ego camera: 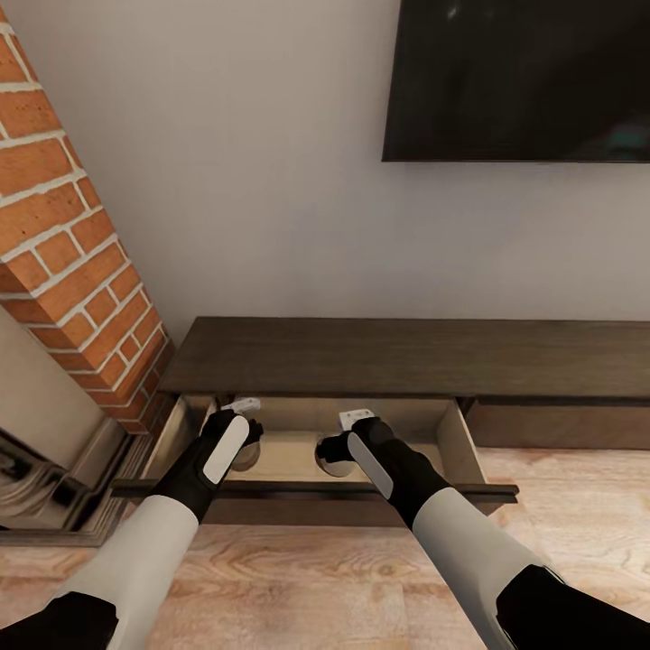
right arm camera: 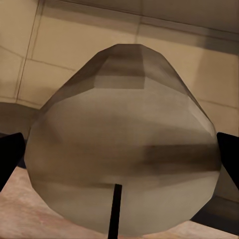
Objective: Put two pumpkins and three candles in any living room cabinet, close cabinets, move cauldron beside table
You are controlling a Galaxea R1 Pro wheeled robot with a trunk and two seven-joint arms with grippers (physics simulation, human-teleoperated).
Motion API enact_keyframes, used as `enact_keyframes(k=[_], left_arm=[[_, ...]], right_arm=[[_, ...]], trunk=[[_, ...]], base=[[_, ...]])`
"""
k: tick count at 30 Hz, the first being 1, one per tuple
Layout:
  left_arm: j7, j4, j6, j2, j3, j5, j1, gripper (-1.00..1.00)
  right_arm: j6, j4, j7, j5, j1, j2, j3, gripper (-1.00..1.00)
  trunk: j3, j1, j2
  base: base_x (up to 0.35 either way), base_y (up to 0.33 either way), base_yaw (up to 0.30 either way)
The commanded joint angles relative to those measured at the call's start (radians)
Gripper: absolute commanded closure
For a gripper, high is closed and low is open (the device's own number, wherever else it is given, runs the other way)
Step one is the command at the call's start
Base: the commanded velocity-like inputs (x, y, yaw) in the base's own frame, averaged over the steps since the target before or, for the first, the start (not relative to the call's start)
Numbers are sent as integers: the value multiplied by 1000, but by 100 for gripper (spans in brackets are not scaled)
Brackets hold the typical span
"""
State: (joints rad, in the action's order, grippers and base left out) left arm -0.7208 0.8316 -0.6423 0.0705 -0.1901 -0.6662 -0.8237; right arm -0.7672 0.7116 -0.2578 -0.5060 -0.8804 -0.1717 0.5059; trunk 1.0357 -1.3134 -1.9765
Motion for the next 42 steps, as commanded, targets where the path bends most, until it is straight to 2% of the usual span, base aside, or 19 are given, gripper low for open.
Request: enact_keyframes(k=[1, 9, 16, 22, 25, 39, 42], left_arm=[[0, 0, 2, 0, 0, 0, 0, 100], [0, 0, 4, -1, 0, 0, 0, 100], [1, 0, 4, -1, 0, -1, 0, 100], [1, -2, 4, -1, 1, -2, 0, 100], [9, -67, 13, 0, 0, -4, 0, 100], [12, -71, 28, 0, 0, -5, 0, 100], [12, -71, 29, 0, 0, -6, 0, 100]], right_arm=[[1, 0, 0, 0, 0, 0, 0, 100], [2, 0, 1, 0, 0, 0, 0, 100], [1, 0, 2, 0, 0, -1, 0, 100], [0, -2, 1, -2, 0, -1, 0, 100], [0, -3, 1, -2, 0, -1, 0, 100], [-5, -32, -3, -3, 0, -3, 0, 100], [-8, -36, -4, -16, 0, -3, 0, 100]], trunk=[[3, -4, -7], [28, -35, -63], [50, -61, -112], [69, -84, -154], [78, -96, -175], [122, -150, -273], [132, -161, -294]], base=[[0, 0, 0], [5, 0, 0], [246, 0, 0], [12, 0, 0], [107, 0, 0], [16, 0, 0], [0, 0, 0]])
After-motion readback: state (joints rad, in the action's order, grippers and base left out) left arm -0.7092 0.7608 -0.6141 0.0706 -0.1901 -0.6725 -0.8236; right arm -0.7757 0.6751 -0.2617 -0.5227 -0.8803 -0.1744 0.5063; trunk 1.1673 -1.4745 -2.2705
